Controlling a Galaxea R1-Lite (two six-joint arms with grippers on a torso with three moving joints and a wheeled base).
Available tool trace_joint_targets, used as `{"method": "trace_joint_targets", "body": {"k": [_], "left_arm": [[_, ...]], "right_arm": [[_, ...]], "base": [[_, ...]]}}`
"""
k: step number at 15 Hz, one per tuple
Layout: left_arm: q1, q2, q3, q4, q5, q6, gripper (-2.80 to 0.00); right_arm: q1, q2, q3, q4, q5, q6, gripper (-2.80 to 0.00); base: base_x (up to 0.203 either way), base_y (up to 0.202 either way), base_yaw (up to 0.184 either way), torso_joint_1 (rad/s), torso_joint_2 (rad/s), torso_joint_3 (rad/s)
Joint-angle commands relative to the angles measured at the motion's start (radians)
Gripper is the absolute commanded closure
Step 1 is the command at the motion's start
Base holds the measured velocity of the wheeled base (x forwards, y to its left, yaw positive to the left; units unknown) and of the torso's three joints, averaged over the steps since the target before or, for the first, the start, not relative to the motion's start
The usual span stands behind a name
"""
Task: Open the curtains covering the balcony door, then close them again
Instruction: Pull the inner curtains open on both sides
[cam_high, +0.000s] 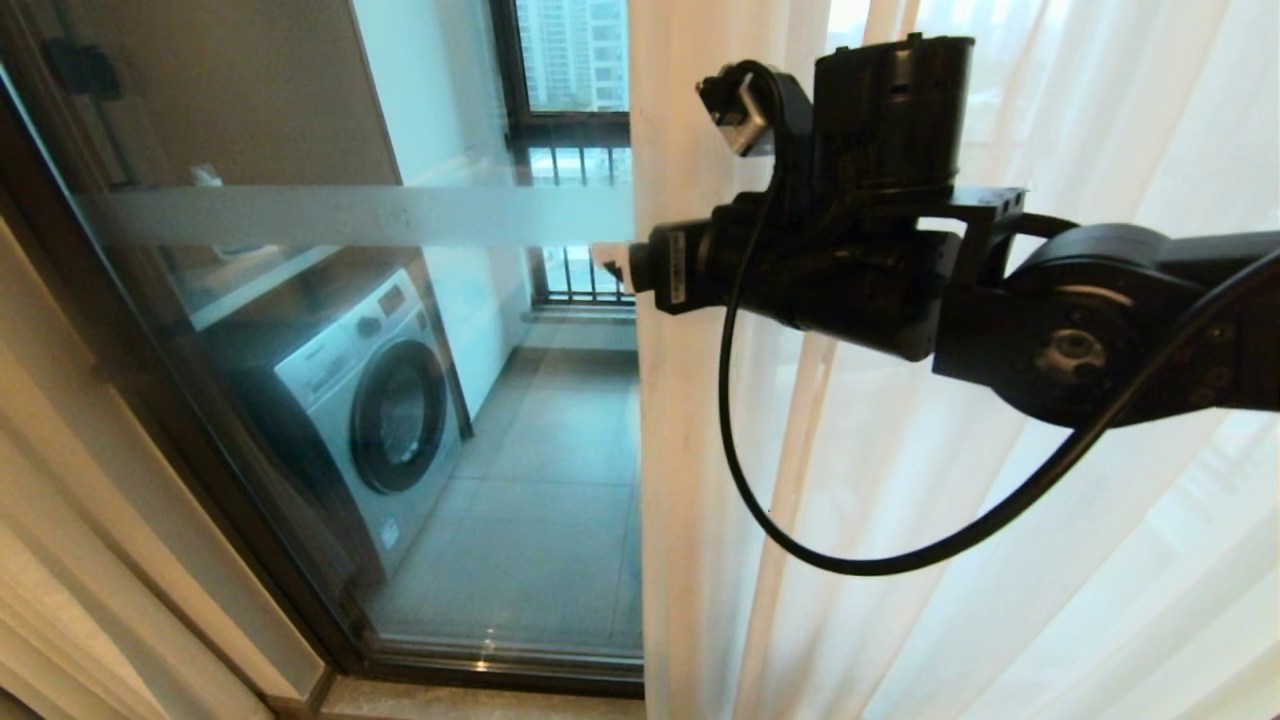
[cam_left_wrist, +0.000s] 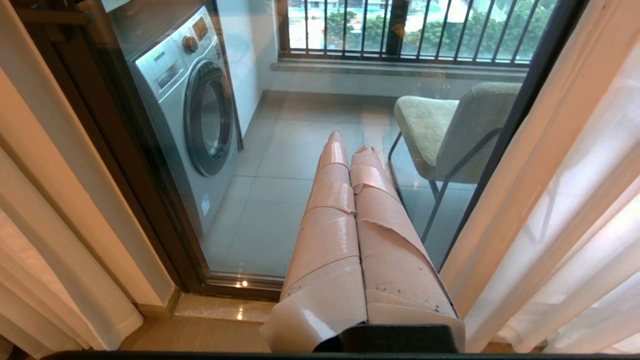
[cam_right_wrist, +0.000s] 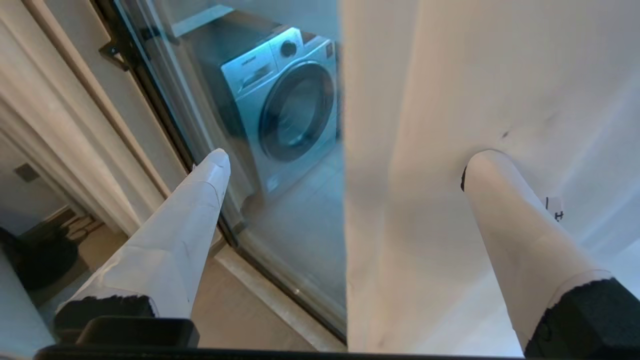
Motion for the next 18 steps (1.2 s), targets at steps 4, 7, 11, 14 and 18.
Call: {"method": "trace_joint_targets", "body": {"k": [4, 7, 11, 14, 18], "left_arm": [[0.0, 0.0, 0.0, -0.001, 0.0, -0.001, 0.0], [0.0, 0.0, 0.0, -0.001, 0.0, -0.001, 0.0], [0.0, 0.0, 0.0, -0.001, 0.0, -0.001, 0.0], [0.0, 0.0, 0.0, -0.001, 0.0, -0.001, 0.0], [0.0, 0.0, 0.0, -0.001, 0.0, -0.001, 0.0]], "right_arm": [[0.004, 0.0, -0.053, 0.002, -0.03, -0.022, -2.8], [0.004, -0.025, -0.045, 0.0, -0.07, -0.064, -2.8], [0.003, -0.067, -0.005, 0.003, -0.083, -0.114, -2.8], [-0.008, -0.024, -0.031, 0.0, -0.081, -0.114, -2.8], [-0.024, 0.088, -0.118, -0.052, -0.081, -0.113, -2.8]], "base": [[0.0, 0.0, 0.0, 0.0, 0.0, 0.0], [0.0, 0.0, 0.0, 0.0, 0.0, 0.0], [0.0, 0.0, 0.0, 0.0, 0.0, 0.0], [0.0, 0.0, 0.0, 0.0, 0.0, 0.0], [0.0, 0.0, 0.0, 0.0, 0.0, 0.0]]}}
